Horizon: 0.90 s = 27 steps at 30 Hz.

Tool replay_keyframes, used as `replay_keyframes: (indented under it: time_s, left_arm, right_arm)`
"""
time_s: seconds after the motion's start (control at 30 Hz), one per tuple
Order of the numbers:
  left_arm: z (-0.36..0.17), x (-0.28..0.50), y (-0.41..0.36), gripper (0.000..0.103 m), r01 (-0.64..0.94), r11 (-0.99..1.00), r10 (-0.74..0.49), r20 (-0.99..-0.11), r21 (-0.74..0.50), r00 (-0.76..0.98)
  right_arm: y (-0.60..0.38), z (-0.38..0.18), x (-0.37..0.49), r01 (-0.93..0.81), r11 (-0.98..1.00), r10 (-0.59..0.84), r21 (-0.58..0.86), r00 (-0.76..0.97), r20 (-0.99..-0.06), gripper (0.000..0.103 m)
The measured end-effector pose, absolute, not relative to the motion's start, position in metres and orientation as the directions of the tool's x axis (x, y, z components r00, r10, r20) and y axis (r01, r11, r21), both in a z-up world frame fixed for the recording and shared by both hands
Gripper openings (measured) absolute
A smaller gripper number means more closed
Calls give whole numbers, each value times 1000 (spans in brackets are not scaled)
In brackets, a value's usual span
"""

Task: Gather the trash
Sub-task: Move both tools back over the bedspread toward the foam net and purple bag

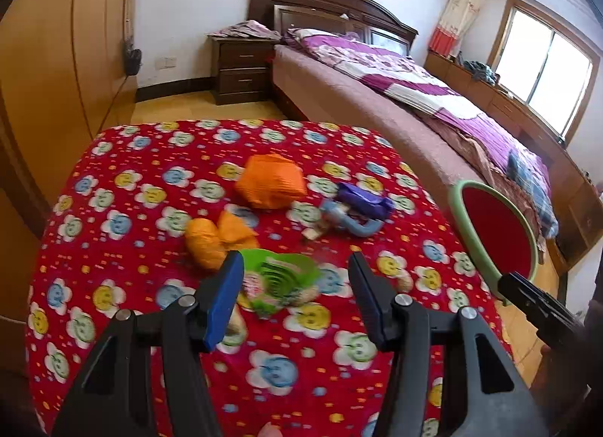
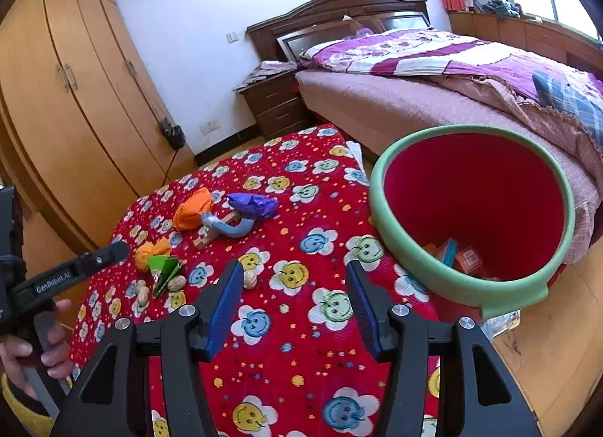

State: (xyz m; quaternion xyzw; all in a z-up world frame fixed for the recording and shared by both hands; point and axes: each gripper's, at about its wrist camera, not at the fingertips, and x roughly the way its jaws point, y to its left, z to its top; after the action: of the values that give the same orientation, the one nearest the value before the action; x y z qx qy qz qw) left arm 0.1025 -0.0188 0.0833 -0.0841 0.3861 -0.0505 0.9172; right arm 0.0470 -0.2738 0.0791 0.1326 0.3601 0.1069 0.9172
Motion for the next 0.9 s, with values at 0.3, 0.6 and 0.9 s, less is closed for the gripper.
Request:
replay_keyframes:
  time_s: [0.3,0.6,0.9]
  left_arm:
    - [80,121,25,58,-30,986,-95,-704,-164,704]
    - [49,152,44,58,-49,987,-81,-740,-152,667]
    - [16,170,39,58,-32,986,-105,-768,-162,632]
  right_arm:
    - [-261,76,55,-78,945,277,316,704,-655,58]
    - [-250,70,62,-47,951,251,305,693,-676,60]
    - [-225,68,79,-49,964,221,260,691,-688,65]
